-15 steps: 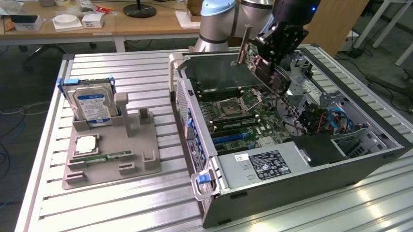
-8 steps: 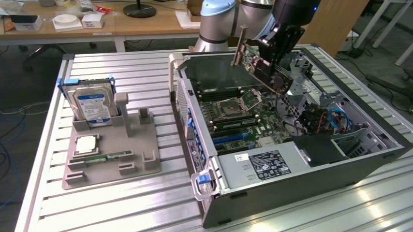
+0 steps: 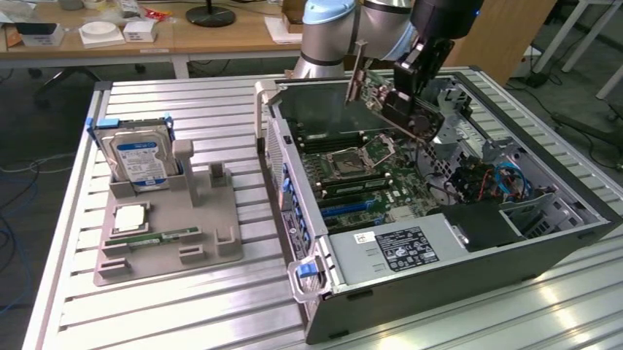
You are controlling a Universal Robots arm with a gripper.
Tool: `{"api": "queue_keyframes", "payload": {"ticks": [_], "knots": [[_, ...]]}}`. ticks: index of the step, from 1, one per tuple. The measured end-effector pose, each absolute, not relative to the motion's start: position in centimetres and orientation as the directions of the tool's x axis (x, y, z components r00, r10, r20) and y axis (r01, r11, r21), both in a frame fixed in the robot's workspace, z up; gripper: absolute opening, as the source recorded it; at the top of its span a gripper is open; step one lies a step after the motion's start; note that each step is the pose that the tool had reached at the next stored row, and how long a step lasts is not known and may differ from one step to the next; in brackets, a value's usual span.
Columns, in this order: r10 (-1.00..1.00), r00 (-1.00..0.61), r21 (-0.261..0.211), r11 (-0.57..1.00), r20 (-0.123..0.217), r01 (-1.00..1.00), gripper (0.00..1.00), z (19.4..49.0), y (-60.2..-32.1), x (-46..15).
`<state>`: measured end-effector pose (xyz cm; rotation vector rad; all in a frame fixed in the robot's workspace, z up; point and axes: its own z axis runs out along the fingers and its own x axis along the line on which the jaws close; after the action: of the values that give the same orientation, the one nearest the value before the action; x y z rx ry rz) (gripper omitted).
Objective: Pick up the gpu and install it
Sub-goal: 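Insert the gpu into the slot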
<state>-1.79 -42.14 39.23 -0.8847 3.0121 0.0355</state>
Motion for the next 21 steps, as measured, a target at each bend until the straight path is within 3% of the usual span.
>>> {"api": "queue_keyframes", "payload": {"ticks": [21], "knots": [[-0.815, -0.58, 0.021, 0.58, -0.008, -0.815, 0.26, 39.04, -42.14, -1.79]]}}
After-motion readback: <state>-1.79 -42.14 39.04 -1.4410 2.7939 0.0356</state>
